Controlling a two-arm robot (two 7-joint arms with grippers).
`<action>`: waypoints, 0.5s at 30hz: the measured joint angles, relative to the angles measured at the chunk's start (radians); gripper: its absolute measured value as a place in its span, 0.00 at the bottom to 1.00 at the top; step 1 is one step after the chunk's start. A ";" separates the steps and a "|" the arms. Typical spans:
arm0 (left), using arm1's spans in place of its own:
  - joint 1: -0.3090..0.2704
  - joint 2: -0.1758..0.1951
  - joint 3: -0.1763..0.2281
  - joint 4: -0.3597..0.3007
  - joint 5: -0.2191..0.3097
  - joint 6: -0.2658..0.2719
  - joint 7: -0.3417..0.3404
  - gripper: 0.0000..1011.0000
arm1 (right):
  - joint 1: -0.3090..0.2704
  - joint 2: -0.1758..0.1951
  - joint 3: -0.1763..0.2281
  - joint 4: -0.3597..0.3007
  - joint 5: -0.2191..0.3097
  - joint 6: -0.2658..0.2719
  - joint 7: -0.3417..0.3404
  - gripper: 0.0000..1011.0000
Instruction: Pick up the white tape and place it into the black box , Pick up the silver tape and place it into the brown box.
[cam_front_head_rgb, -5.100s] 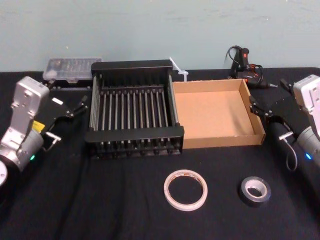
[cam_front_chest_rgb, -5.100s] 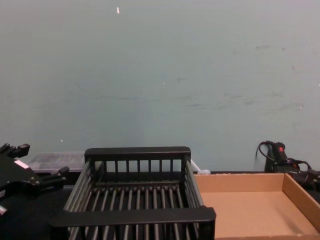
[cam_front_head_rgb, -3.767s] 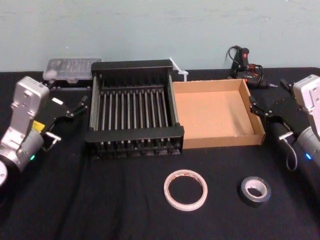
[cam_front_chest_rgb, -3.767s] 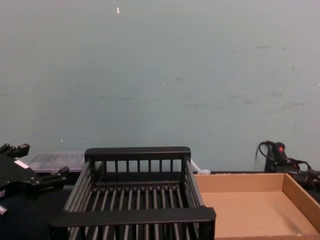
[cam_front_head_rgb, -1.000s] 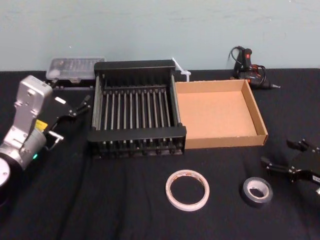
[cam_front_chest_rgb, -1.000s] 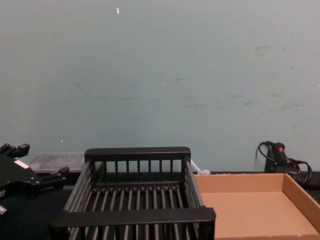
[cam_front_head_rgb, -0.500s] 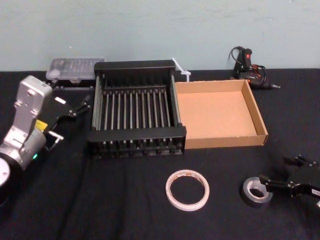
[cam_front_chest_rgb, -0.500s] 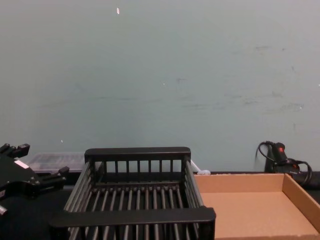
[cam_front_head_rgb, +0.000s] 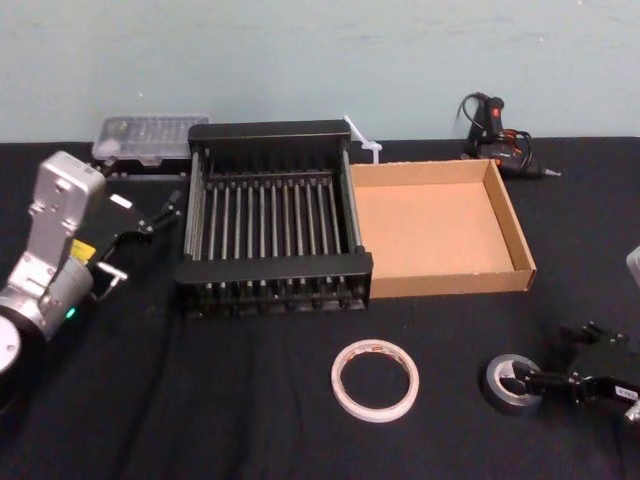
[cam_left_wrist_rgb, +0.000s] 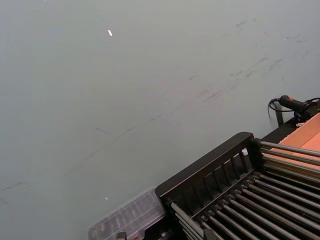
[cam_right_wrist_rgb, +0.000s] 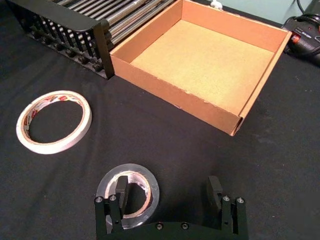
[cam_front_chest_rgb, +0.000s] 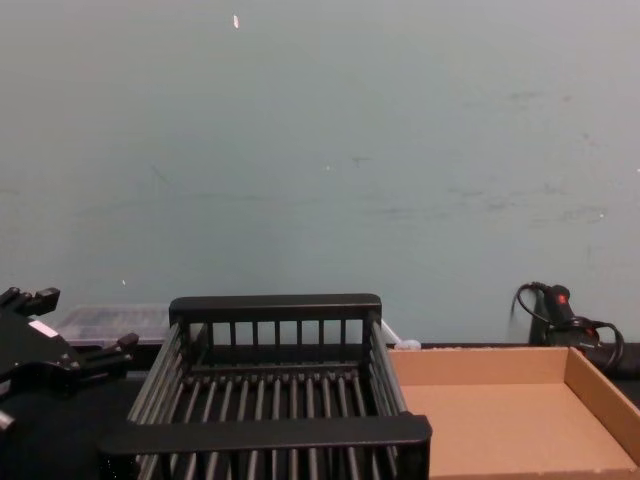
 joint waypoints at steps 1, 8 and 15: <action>0.000 0.000 0.000 0.000 0.000 0.000 0.000 0.99 | 0.003 -0.001 -0.003 0.003 0.001 0.001 0.000 0.99; 0.000 0.000 0.000 0.000 0.000 0.000 0.000 0.99 | 0.021 -0.009 -0.018 0.017 0.001 0.008 0.000 0.99; 0.000 0.000 0.000 0.000 0.000 0.000 0.000 0.99 | 0.032 -0.012 -0.031 0.027 0.000 0.014 -0.001 0.99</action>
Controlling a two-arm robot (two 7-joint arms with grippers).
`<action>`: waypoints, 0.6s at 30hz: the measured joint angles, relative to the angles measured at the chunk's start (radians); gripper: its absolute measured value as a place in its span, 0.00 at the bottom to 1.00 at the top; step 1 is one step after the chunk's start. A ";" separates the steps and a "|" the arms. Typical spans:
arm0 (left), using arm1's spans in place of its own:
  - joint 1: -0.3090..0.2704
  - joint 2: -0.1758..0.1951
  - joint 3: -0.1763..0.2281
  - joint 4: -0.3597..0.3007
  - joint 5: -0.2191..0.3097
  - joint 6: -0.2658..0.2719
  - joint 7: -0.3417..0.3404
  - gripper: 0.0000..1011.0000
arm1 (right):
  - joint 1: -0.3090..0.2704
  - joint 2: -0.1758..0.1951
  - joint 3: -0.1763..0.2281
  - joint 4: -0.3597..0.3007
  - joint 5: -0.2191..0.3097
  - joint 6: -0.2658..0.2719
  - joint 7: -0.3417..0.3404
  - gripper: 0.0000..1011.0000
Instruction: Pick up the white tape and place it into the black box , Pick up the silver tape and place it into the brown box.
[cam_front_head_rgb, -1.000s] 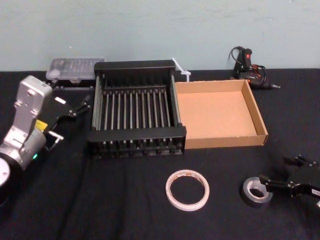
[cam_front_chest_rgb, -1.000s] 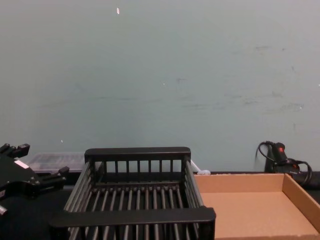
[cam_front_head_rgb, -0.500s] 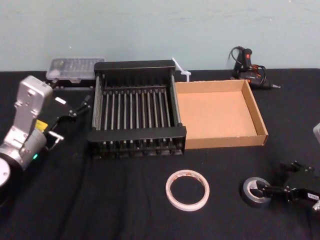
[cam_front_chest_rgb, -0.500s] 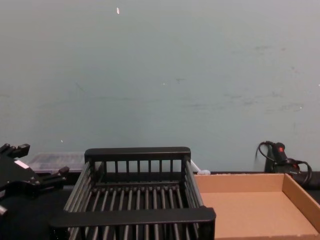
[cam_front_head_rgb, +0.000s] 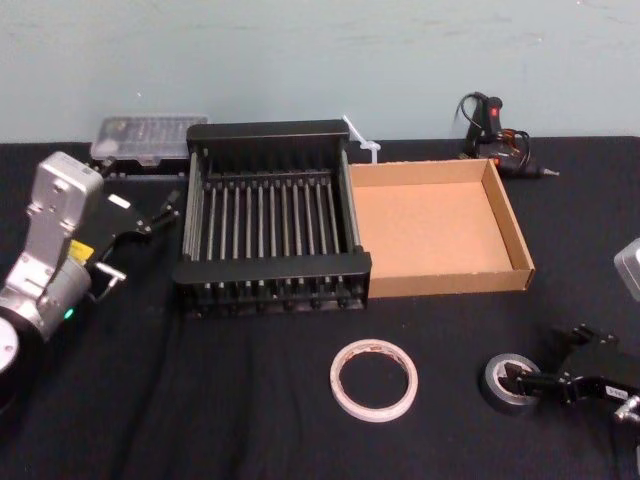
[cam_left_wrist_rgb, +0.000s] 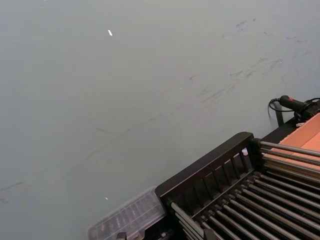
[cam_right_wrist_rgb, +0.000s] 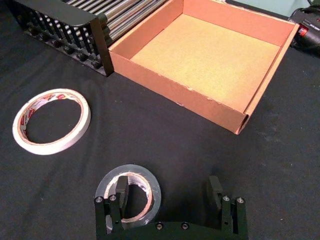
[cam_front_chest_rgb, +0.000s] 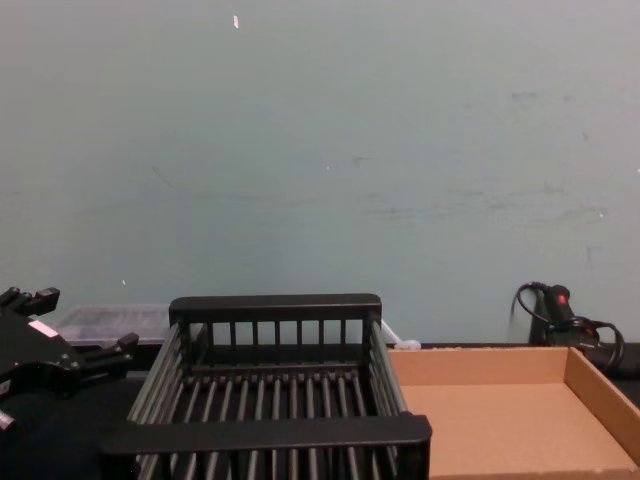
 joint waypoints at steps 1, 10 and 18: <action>0.000 0.000 0.000 0.000 0.000 0.000 0.000 0.99 | 0.002 -0.001 -0.002 0.002 0.000 0.001 -0.001 0.99; 0.000 0.000 0.000 0.000 0.000 0.000 0.000 0.99 | 0.012 -0.006 -0.009 0.014 -0.003 0.006 -0.005 0.99; 0.000 0.000 0.000 0.000 0.000 0.000 0.000 0.99 | 0.023 -0.008 -0.019 0.023 -0.009 0.014 -0.005 0.99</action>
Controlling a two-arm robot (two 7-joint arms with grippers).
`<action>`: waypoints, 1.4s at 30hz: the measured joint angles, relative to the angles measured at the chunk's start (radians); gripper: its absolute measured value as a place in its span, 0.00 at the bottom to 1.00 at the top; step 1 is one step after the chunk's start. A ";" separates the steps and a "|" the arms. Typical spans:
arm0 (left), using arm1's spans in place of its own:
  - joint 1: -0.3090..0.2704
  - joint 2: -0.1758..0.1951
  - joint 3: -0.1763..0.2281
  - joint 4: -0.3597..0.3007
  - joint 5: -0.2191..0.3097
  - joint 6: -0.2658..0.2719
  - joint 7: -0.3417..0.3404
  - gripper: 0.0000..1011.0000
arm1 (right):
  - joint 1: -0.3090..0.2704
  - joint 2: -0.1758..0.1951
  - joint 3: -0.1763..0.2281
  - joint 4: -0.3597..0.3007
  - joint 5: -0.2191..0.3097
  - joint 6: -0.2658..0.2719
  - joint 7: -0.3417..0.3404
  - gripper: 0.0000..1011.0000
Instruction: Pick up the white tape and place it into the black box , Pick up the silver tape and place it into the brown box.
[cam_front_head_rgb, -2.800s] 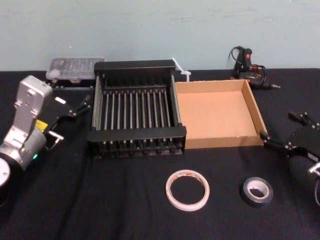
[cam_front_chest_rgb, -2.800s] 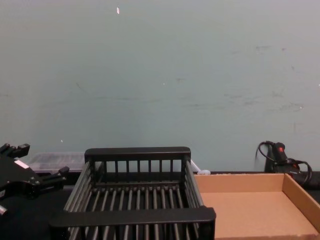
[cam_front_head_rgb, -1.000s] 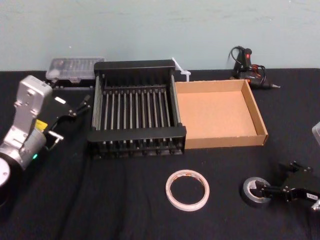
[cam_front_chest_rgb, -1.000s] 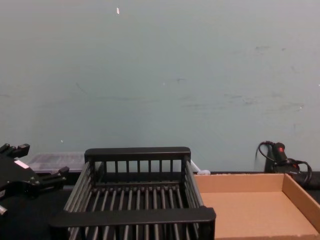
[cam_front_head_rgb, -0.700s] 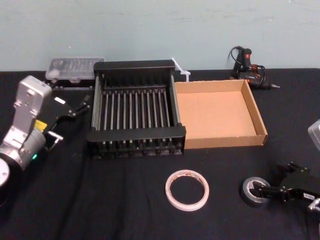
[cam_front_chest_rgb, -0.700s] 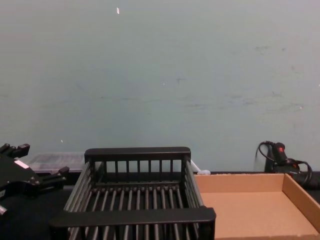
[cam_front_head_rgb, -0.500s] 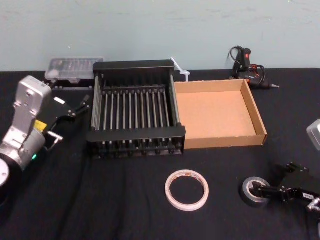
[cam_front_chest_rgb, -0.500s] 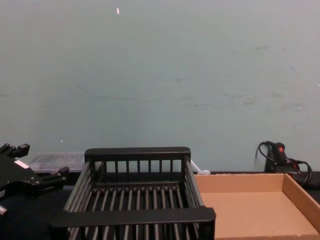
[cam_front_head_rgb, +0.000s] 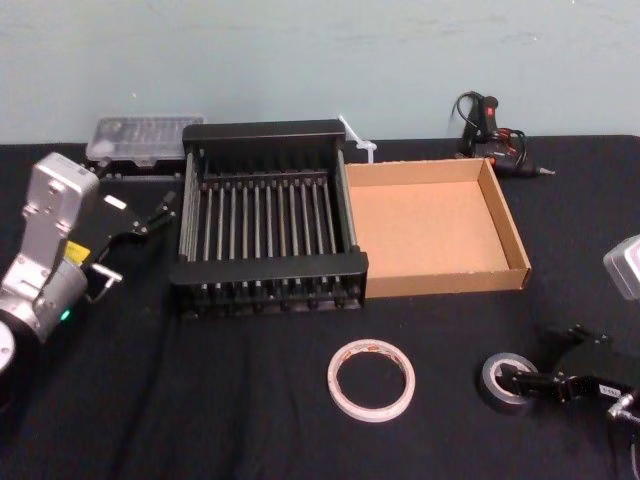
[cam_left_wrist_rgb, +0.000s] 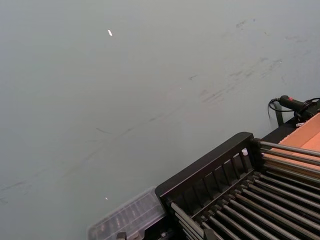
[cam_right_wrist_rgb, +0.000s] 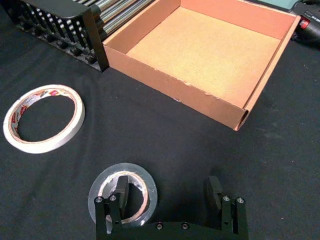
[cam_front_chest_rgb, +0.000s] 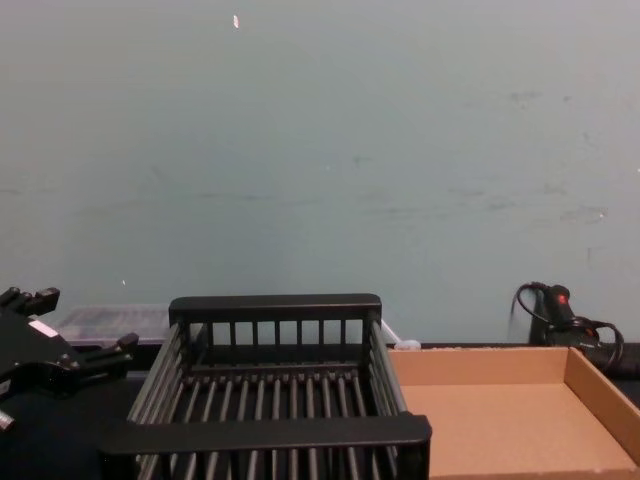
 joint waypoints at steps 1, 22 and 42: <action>0.000 0.000 0.000 0.000 0.000 0.000 0.000 0.99 | 0.001 0.000 -0.001 0.001 0.000 0.001 0.000 0.99; 0.000 0.000 0.000 0.000 0.000 0.000 0.000 0.99 | 0.009 -0.002 -0.009 0.009 -0.006 0.007 0.001 0.99; 0.000 0.000 0.000 0.000 0.000 0.000 0.000 0.99 | 0.008 -0.001 -0.008 0.008 -0.005 0.005 0.002 0.80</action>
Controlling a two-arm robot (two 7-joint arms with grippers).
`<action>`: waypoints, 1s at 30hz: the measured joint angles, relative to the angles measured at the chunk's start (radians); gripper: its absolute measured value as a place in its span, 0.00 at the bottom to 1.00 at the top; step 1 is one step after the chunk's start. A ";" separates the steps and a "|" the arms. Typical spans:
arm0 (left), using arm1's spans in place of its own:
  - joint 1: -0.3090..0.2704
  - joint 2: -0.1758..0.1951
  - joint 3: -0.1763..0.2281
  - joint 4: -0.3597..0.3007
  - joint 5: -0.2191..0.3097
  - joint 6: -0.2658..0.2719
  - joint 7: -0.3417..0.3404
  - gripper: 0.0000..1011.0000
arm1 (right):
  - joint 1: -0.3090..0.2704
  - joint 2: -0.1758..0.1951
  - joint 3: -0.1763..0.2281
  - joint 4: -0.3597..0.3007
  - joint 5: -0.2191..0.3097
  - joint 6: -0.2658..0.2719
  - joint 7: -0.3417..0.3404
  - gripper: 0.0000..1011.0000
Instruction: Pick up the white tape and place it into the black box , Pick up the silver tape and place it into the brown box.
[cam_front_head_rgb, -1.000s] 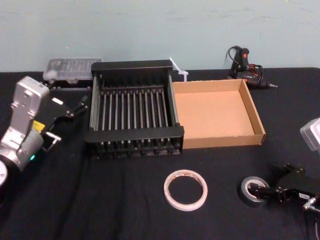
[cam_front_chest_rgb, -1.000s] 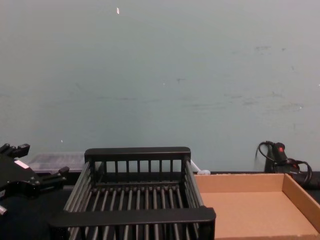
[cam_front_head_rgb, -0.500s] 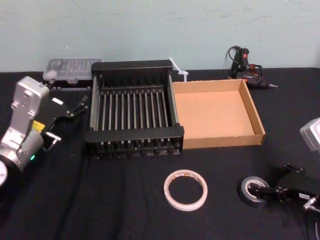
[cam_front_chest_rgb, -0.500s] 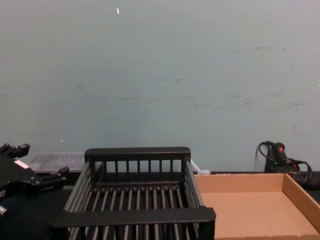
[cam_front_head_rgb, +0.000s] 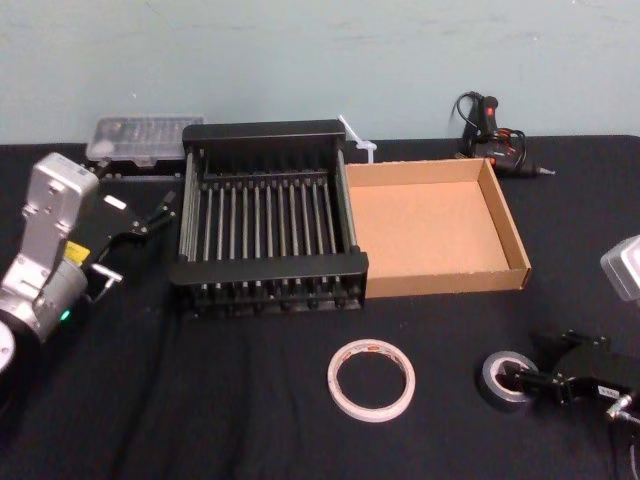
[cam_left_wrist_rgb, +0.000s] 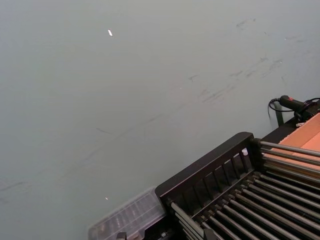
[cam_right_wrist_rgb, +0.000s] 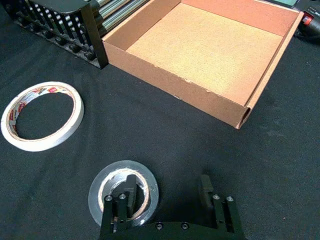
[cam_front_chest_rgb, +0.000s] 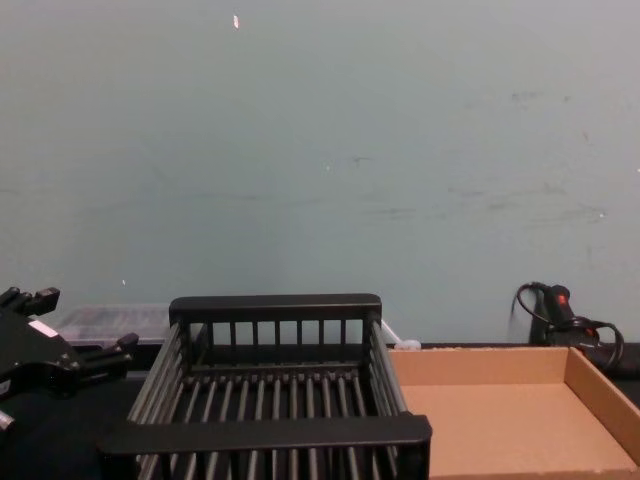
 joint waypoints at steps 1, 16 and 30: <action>0.000 0.000 0.000 0.000 0.000 0.000 0.000 0.99 | 0.000 0.000 0.000 0.000 0.000 0.000 0.000 0.78; 0.000 0.000 0.000 0.000 0.000 0.000 0.000 0.99 | 0.000 0.000 0.000 0.000 0.000 0.000 0.000 0.28; 0.000 0.000 0.000 0.000 0.000 0.000 0.000 0.99 | 0.000 0.000 0.000 0.000 0.000 0.000 0.000 0.16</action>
